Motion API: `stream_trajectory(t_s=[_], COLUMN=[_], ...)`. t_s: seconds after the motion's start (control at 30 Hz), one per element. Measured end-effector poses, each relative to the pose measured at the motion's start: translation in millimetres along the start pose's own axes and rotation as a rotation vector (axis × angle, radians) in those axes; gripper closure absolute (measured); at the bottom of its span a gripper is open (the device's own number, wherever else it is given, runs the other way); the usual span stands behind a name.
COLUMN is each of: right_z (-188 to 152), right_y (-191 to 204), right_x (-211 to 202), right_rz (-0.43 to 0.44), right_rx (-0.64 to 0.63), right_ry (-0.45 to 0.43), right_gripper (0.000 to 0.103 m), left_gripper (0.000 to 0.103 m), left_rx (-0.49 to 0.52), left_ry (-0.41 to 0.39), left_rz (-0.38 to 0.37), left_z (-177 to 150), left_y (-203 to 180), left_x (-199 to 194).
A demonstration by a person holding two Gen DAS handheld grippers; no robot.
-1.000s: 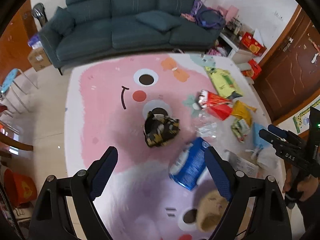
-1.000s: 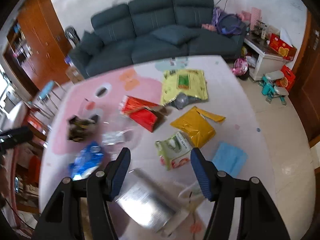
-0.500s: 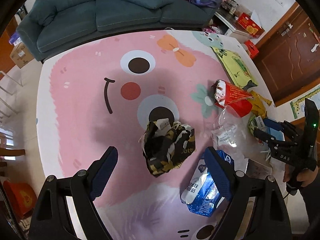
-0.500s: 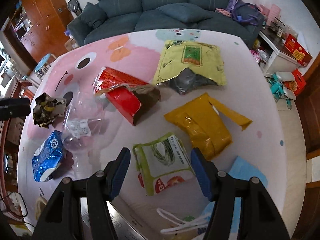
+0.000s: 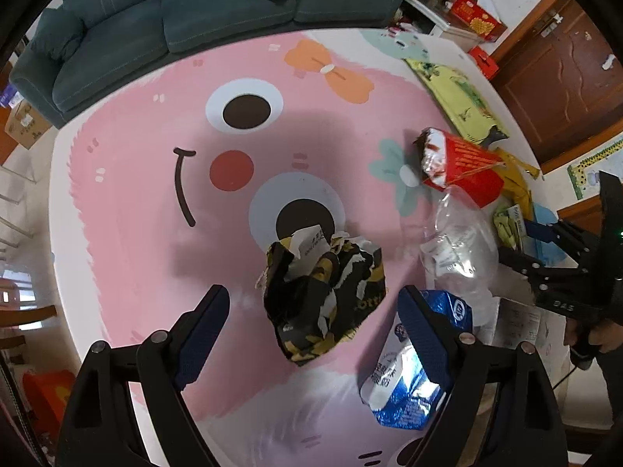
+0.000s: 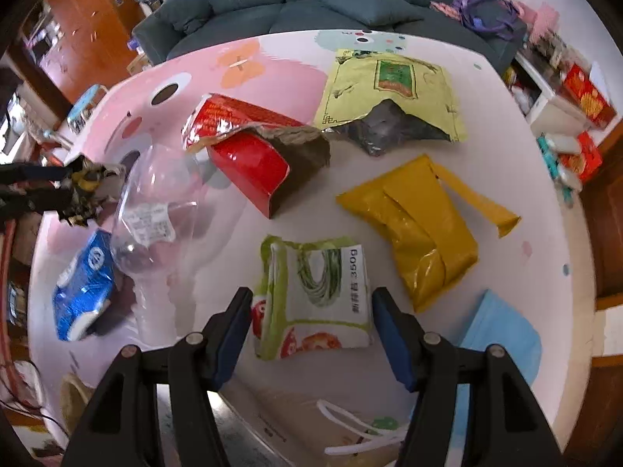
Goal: Collect trash
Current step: 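Grasp the black-yellow snack wrapper with the left gripper while the right grasps the green packet, then carry both wrappers over the black bin and open both grippers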
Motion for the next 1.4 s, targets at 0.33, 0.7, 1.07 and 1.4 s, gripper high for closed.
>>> stream_trajectory(t_s=[0.33,0.7,1.07,1.4], right_z=[4.5,0.3,-12.6,-66.4], right_y=[-16.6,-10.9,13.5,56.0], right_x=[-0.3,-12.6,-63.0,-149.0], right_rz=[0.068,0.061,0.060,0.143], right_rx=[0.164,0.182,0.178,0.143], right_ry=[-0.017,-0.066,-0.180,-0.309], right_gripper=[0.055,0.088,0.090,0.090], left_gripper=[0.036,0.045,0.045,0.045], left_rx=[-0.021,-0.018,-0.039,-0.037], left_ry=[0.007,-0.080,-0.203,-0.256], left_rz=[0.011,0.069,0.046,-0.025], left_z=[0.0,-19.2,-53.7,-150.4], left_y=[-3.7,-5.9,-20.1,-73.5], left_x=[11.7,-8.7,-83.9,-147.5])
Point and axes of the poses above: each gripper's, at about its wrist camera, not at the fingertips, and x roughly the way its jaws point, y to its left, z to its top, the point moved 3 cm from there along x, roughly the way its jaws point, and after that the axes turned 13 degrees about -x, right-handed, at the moved point
